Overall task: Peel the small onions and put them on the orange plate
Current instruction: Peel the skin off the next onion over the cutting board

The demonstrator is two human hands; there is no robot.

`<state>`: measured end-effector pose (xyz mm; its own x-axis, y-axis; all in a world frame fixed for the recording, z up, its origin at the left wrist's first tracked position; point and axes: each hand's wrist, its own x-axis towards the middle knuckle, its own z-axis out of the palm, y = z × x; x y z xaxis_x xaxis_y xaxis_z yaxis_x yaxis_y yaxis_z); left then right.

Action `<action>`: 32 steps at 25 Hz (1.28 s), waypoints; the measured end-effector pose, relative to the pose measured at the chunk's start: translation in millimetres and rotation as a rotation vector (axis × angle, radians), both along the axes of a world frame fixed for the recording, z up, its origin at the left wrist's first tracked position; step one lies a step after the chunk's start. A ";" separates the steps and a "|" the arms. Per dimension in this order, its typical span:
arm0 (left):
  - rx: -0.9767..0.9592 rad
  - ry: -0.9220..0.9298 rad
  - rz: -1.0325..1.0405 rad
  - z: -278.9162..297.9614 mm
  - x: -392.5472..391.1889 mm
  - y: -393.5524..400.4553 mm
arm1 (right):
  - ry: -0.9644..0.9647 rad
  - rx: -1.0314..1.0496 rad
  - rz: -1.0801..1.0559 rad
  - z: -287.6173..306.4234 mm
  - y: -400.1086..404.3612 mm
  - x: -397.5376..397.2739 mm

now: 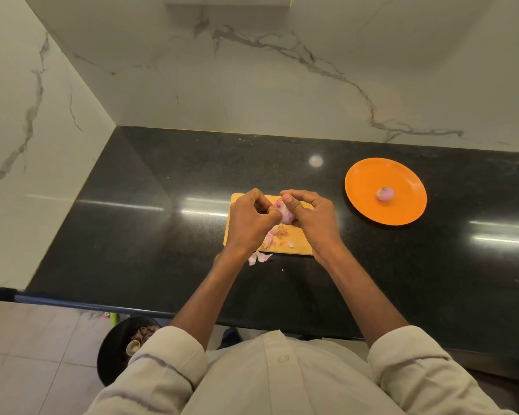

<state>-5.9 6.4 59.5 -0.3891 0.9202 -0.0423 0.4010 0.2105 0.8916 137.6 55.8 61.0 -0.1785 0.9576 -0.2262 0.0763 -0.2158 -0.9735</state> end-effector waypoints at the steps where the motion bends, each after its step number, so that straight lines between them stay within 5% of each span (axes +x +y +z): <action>1: -0.016 -0.028 -0.032 1.0 -2.6 0.8 | -0.001 -0.004 -0.013 -0.8 -0.5 -0.2; 9: -0.021 -0.343 -0.213 2.9 -11.4 -0.7 | 0.090 -0.063 -0.047 5.0 -2.2 5.1; 19: 0.071 0.060 -0.130 8.9 0.9 5.2 | 0.036 0.013 -0.033 13.8 -2.2 2.6; 32: 0.030 -0.163 0.048 4.7 2.7 2.8 | 0.090 0.039 -0.037 15.3 -5.6 -2.9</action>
<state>-3.2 9.2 64.2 -0.4231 0.9024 -0.0816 0.2404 0.1986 0.9501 134.7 50.2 76.3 -0.1610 0.9717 -0.1729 -0.0186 -0.1782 -0.9838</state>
